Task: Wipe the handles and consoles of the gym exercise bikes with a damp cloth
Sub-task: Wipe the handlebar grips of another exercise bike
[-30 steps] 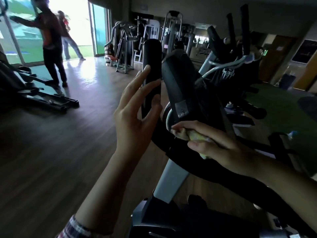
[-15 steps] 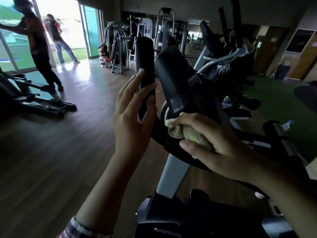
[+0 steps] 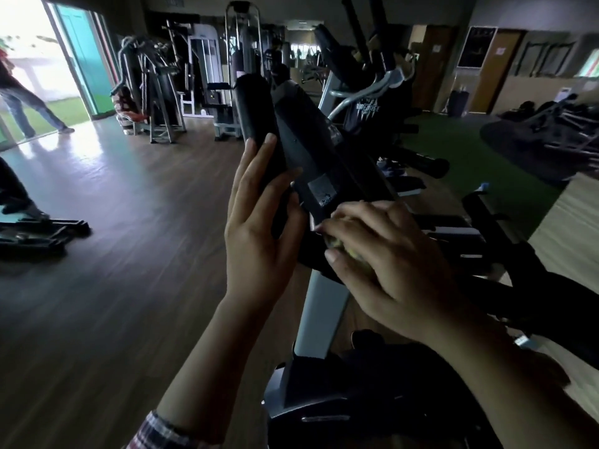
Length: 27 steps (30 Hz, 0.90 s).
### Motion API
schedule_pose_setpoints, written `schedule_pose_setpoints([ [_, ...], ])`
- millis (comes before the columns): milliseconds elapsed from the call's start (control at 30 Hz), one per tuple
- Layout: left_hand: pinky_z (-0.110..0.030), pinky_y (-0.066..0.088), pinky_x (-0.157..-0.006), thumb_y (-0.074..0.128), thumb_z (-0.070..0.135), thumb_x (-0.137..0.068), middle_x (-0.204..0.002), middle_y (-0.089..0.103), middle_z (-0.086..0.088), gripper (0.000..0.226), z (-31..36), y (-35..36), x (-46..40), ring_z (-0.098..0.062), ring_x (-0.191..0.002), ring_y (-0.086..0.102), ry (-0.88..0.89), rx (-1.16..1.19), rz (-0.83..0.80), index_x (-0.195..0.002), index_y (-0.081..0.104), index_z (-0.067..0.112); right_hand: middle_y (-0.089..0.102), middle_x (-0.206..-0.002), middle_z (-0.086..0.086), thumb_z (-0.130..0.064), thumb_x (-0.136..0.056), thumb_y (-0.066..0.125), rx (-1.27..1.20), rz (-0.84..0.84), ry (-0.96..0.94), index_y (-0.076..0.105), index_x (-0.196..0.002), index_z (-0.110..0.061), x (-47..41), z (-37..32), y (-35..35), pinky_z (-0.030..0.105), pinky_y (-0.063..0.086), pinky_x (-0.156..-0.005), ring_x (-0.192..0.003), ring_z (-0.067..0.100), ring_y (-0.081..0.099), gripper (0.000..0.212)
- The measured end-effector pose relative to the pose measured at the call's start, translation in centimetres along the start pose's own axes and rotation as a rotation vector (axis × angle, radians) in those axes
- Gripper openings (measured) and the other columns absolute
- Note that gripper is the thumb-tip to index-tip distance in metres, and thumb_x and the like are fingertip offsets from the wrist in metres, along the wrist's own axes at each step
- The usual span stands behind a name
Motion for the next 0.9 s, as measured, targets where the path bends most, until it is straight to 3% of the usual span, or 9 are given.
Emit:
schedule_pose_setpoints([
  [200,-0.051,0.030,-0.115,0.046,0.004,-0.096,-0.146,0.040,-0.022,0.026,0.0,0.4,0.3,-0.036,-0.144,0.024,-0.021,0.068,-0.027,-0.111,0.065,-0.006,0.070,-0.110,0.000,-0.030,-0.096,0.045,0.101,0.297,0.190,0.072,-0.106,-0.013,1.9,0.6,-1.8,0.037,0.050,-0.084,-0.104,0.022,0.060,0.034],
  [333,-0.052,0.029,-0.114,0.042,0.005,-0.096,-0.145,0.040,-0.024,0.029,0.2,0.6,0.4,-0.038,-0.143,0.024,-0.017,0.069,-0.034,-0.111,0.065,-0.004,0.069,-0.117,0.002,-0.029,-0.094,0.048,0.246,0.378,0.188,0.073,-0.106,-0.016,1.7,-2.9,0.0,0.044,0.047,-0.091,-0.112,0.033,0.058,0.031],
  [433,-0.051,0.028,-0.115,0.044,0.004,-0.096,-0.144,0.040,-0.025,0.026,0.1,0.6,0.4,-0.040,-0.143,0.025,0.007,0.075,-0.046,-0.109,0.065,-0.005,0.072,-0.110,0.004,-0.026,-0.091,0.052,0.262,0.510,0.176,0.076,-0.101,-0.016,3.4,-1.6,-1.0,0.043,0.049,-0.086,-0.105,0.032,0.060,0.028],
  [533,-0.051,0.030,-0.114,0.044,0.004,-0.097,-0.144,0.041,-0.023,0.025,0.1,0.4,0.5,-0.040,-0.143,0.026,0.017,0.072,-0.053,-0.108,0.065,-0.004,0.073,-0.101,0.005,-0.022,-0.093,0.049,0.234,0.646,0.312,0.077,-0.095,-0.013,5.9,1.4,-3.0,0.039,0.049,-0.080,-0.096,0.027,0.060,0.029],
  [633,-0.050,0.029,-0.115,0.045,0.002,-0.096,-0.144,0.041,-0.023,0.024,0.2,0.5,0.5,-0.041,-0.142,0.025,-0.004,0.077,-0.043,-0.107,0.065,-0.004,0.073,-0.099,0.004,-0.023,-0.090,0.051,0.241,0.676,0.414,0.078,-0.092,-0.015,5.4,1.1,-2.6,0.040,0.048,-0.076,-0.095,0.031,0.061,0.028],
  [800,-0.058,0.030,-0.110,0.045,0.007,-0.098,-0.145,0.041,-0.024,0.025,0.9,1.0,0.7,-0.045,-0.142,0.023,0.002,0.023,-0.033,-0.104,0.065,-0.005,0.073,-0.105,0.004,-0.025,-0.089,0.052,0.254,0.589,0.268,0.077,-0.098,-0.016,5.0,0.1,-1.8,0.040,0.049,-0.082,-0.099,0.032,0.062,0.028],
  [900,-0.060,0.022,-0.114,0.055,0.004,-0.094,-0.143,0.044,-0.020,0.017,1.3,1.3,1.1,-0.040,-0.142,0.021,0.004,-0.059,-0.024,-0.105,0.068,0.000,0.073,-0.096,0.005,-0.021,-0.090,0.051,0.251,0.648,0.415,0.076,-0.090,-0.014,7.5,3.7,-3.8,0.042,0.048,-0.072,-0.089,0.031,0.061,0.026],
])
Point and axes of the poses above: each hand's wrist, its own x-axis away from the middle knuckle, its own y-axis out of the palm, z = x × y, the point moved 10 cm from there along -x, towards the middle knuckle
